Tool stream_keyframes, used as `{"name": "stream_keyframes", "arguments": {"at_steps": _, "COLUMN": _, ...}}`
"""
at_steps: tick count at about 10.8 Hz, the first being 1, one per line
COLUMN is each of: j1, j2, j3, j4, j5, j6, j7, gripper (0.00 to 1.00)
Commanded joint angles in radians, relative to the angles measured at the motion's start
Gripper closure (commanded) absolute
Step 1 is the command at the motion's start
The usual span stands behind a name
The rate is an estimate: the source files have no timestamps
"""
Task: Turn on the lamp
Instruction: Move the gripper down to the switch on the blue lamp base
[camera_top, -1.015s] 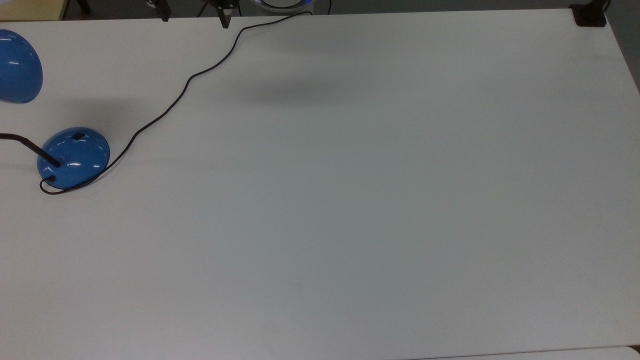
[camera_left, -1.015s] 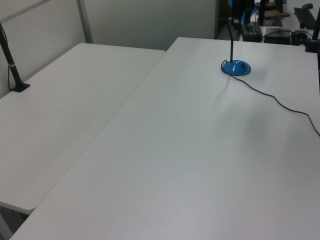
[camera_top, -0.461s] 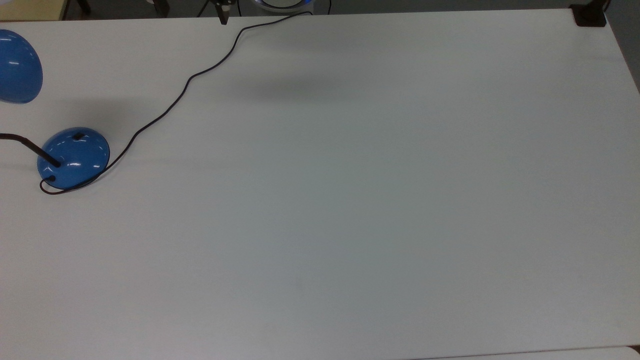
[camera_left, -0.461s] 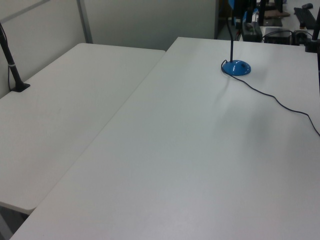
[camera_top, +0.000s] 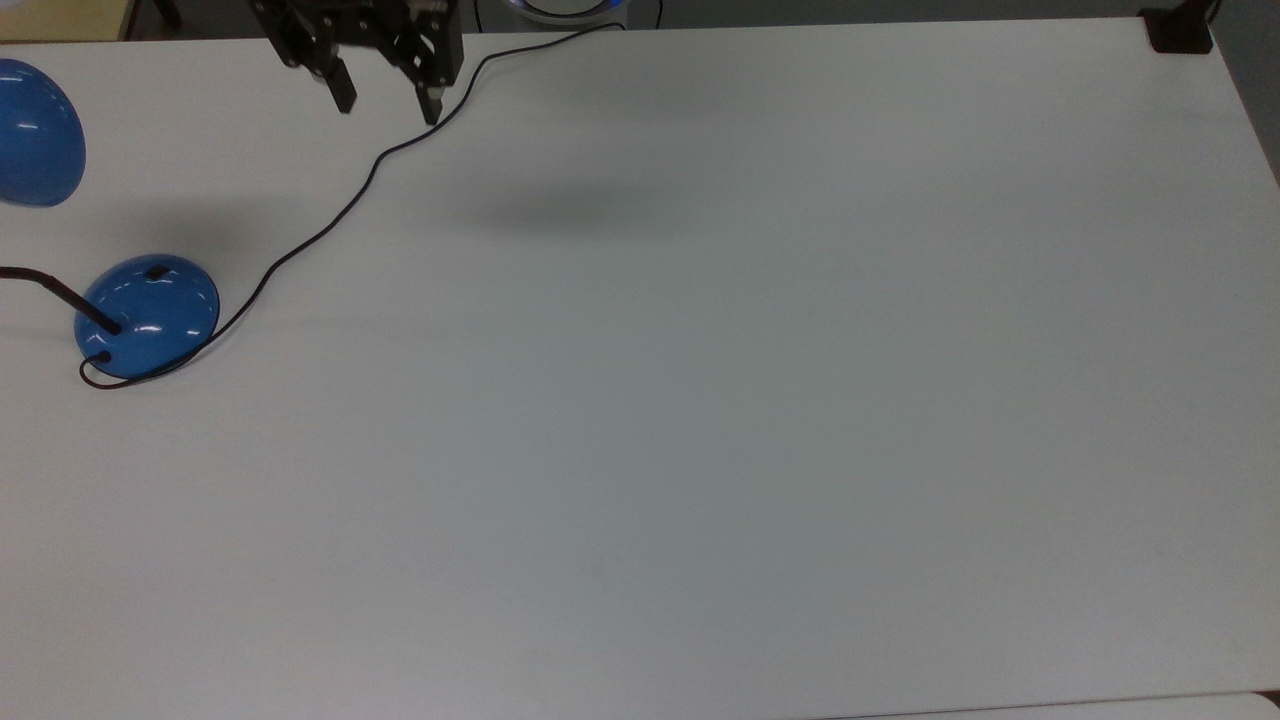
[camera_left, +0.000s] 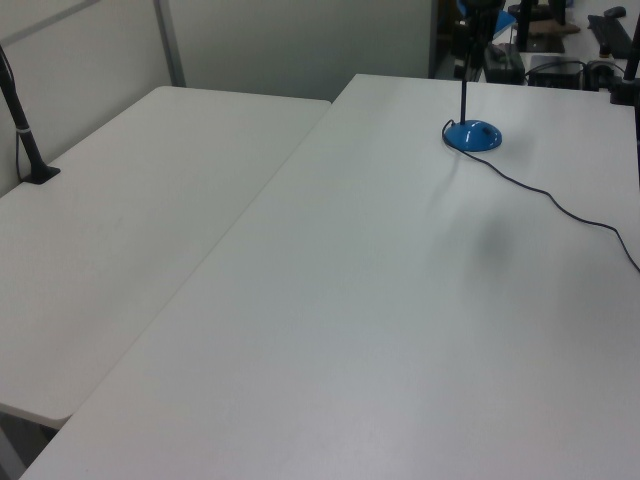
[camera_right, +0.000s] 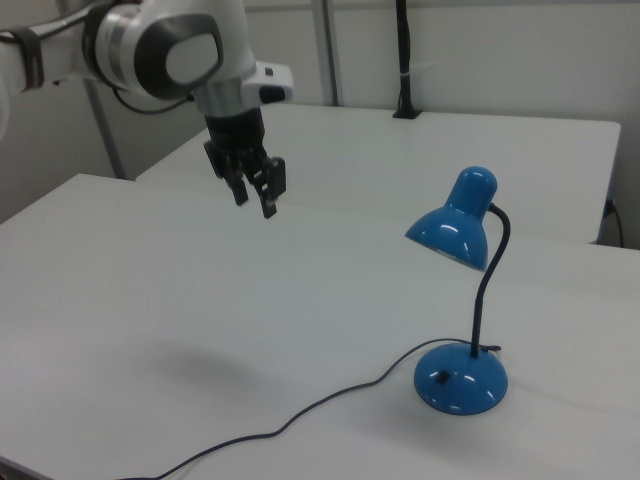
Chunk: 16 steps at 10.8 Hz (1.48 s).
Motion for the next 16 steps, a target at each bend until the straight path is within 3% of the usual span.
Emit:
{"name": "stream_keyframes", "arguments": {"at_steps": 1, "j1": 0.0, "j2": -0.068, "j3": -0.034, "j4": -0.207, "j5": -0.02, "j6": 0.227, "j7": 0.0, "gripper": 0.87}}
{"name": "stream_keyframes", "arguments": {"at_steps": 2, "j1": -0.001, "j2": -0.07, "j3": -0.05, "j4": -0.266, "j5": -0.027, "j6": 0.319, "j7": -0.002, "gripper": 0.98}}
{"name": "stream_keyframes", "arguments": {"at_steps": 6, "j1": -0.001, "j2": -0.07, "j3": -0.137, "j4": -0.459, "j5": -0.057, "j6": 0.711, "j7": 0.125, "gripper": 1.0}}
{"name": "stream_keyframes", "arguments": {"at_steps": 9, "j1": -0.005, "j2": -0.003, "j3": -0.194, "j4": -0.483, "j5": -0.097, "j6": 0.847, "j7": 0.132, "gripper": 1.0}}
{"name": "stream_keyframes", "arguments": {"at_steps": 16, "j1": -0.093, "j2": 0.136, "j3": -0.203, "j4": -0.52, "j5": -0.099, "j6": 1.13, "j7": 0.141, "gripper": 1.0}}
